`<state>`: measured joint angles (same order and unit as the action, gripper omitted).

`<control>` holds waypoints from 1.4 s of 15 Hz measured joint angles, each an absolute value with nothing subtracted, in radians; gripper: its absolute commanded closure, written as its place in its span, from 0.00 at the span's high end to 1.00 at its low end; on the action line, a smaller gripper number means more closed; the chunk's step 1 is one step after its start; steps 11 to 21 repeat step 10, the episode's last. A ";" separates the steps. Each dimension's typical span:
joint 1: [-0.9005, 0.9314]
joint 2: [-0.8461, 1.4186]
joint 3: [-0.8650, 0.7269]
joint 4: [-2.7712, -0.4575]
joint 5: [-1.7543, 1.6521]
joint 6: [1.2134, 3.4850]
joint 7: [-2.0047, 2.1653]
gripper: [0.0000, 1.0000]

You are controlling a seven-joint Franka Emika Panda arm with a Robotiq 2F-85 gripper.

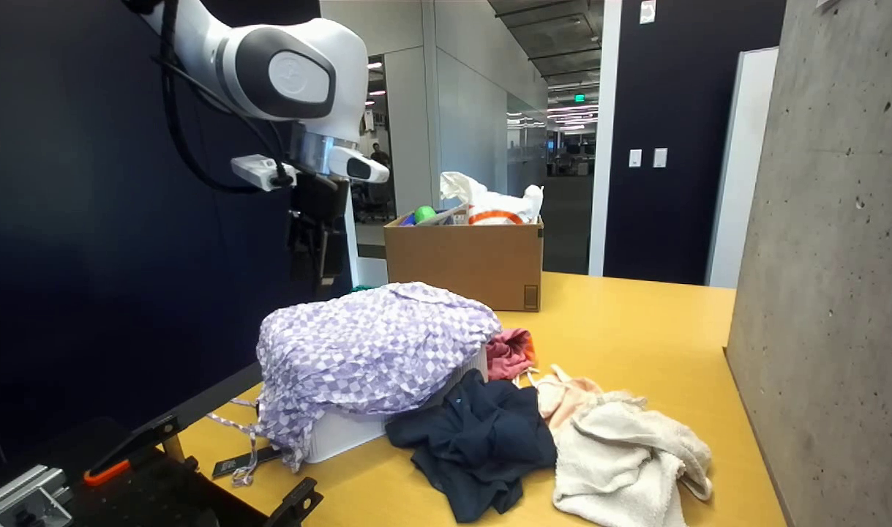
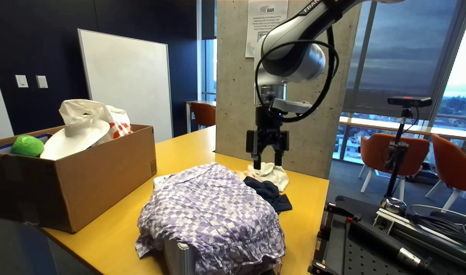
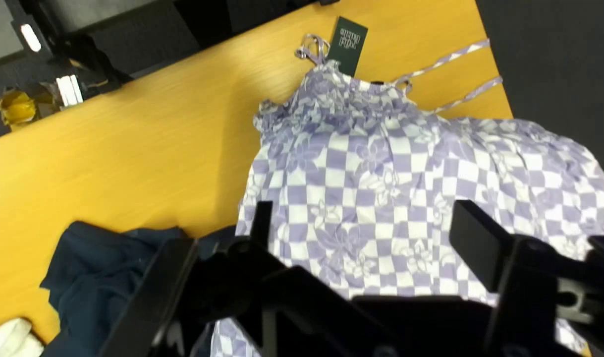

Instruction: Fold the blue cloth and remove it from the basket, then use the purple cloth to cover the basket

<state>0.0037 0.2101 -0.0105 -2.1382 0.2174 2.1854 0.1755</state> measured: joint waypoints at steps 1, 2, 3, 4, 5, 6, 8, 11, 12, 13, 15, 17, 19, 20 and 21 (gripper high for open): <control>0.001 0.224 -0.016 -2.108 0.210 2.185 0.176 1.00; 0.000 0.238 -0.020 -2.078 0.201 2.185 0.176 1.00; -0.001 0.254 -0.023 -2.049 0.188 2.185 0.177 1.00; -0.001 0.268 -0.026 -2.022 0.176 2.185 0.178 1.00; -0.001 0.281 -0.030 -1.999 0.166 2.185 0.178 1.00; -0.002 0.291 -0.032 -1.980 0.159 2.185 0.177 1.00; -0.005 0.306 -0.035 -1.954 0.151 2.185 0.176 1.00; -0.007 0.313 -0.035 -1.943 0.149 2.185 0.176 1.00; -0.007 0.313 -0.035 -1.943 0.149 2.185 0.176 1.00; -0.007 0.313 -0.035 -1.943 0.149 2.185 0.176 1.00; -0.007 0.313 -0.035 -1.943 0.149 2.185 0.176 1.00; -0.007 0.313 -0.035 -1.943 0.149 2.185 0.176 1.00; -0.007 0.313 -0.035 -1.943 0.149 2.185 0.176 1.00; -0.007 0.313 -0.035 -1.943 0.149 2.185 0.176 1.00; -0.007 0.313 -0.035 -1.943 0.149 2.185 0.176 1.00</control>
